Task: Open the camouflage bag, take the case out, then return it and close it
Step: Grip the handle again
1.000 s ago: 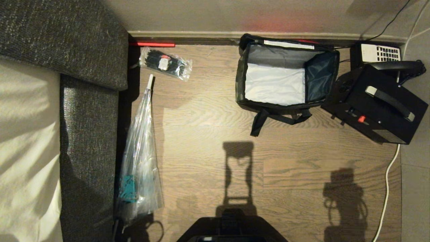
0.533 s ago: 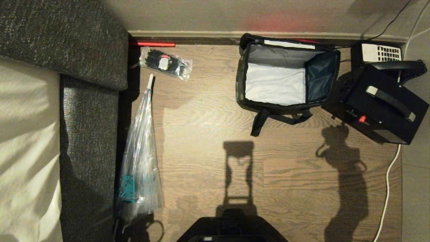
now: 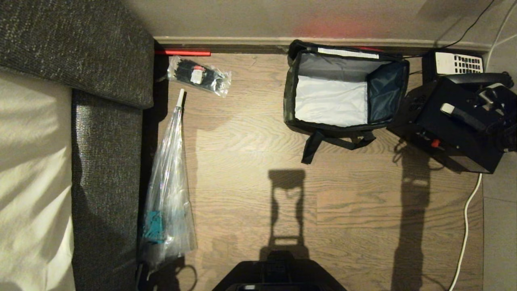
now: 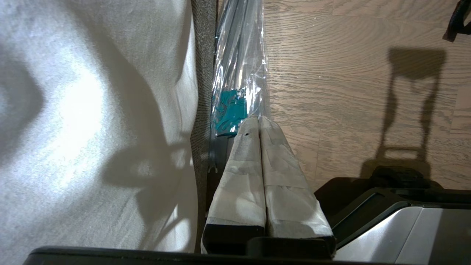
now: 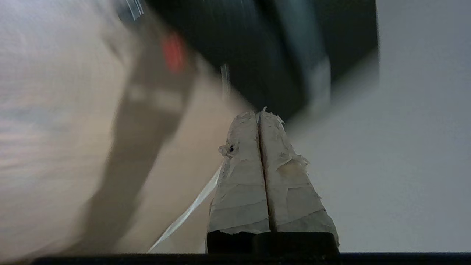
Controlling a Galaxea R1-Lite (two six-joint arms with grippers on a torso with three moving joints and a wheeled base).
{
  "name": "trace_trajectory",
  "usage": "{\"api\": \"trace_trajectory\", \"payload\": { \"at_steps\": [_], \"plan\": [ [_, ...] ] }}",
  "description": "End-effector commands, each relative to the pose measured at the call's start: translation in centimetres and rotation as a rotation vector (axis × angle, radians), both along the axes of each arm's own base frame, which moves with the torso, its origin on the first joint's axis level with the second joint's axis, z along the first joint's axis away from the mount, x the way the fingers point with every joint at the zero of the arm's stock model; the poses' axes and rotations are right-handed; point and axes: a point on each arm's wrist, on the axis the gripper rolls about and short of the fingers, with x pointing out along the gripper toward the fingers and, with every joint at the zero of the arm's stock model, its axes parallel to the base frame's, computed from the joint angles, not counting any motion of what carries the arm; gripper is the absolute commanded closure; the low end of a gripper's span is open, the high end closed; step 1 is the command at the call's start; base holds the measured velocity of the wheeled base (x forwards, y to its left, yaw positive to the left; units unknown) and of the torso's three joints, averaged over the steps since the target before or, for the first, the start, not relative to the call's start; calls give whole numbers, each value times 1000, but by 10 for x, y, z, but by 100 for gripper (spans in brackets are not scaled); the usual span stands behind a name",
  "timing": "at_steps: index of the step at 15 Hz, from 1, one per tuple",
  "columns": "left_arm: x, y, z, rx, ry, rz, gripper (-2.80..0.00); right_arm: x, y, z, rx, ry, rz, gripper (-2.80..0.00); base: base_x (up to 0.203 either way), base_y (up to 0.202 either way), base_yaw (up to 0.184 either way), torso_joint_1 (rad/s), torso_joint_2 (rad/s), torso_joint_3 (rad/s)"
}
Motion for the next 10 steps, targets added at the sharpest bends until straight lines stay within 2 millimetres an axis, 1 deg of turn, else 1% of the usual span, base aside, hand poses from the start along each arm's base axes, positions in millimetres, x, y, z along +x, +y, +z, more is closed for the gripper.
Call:
{"api": "trace_trajectory", "payload": {
  "at_steps": [1,2,3,5,6,7,9,10],
  "plan": [
    [0,0,0,0,1,1,0,31,-33,-16,-204,-38,366,0,0,0,0,0,0,0],
    [0,0,0,0,1,1,0,36,-41,-8,-257,-81,403,0,0,0,0,0,0,0],
    [0,0,0,0,1,-1,0,38,-44,-3,-288,-109,400,0,0,0,0,0,0,0],
    [0,0,0,0,1,0,0,36,-43,-6,-342,-130,407,0,0,0,0,0,0,0],
    [0,0,0,0,1,1,0,33,-41,-6,-416,-108,429,0,0,0,0,0,0,0],
    [0,0,0,0,1,0,0,28,-40,-6,-470,-90,449,-280,0,0,0,0,0,0],
    [0,0,0,0,0,1,0,19,-36,-3,-496,-88,434,-280,0,0,0,0,0,0],
    [0,0,0,0,1,1,0,18,-36,-3,-502,-80,422,-280,0,0,0,0,0,0]
  ]
}}
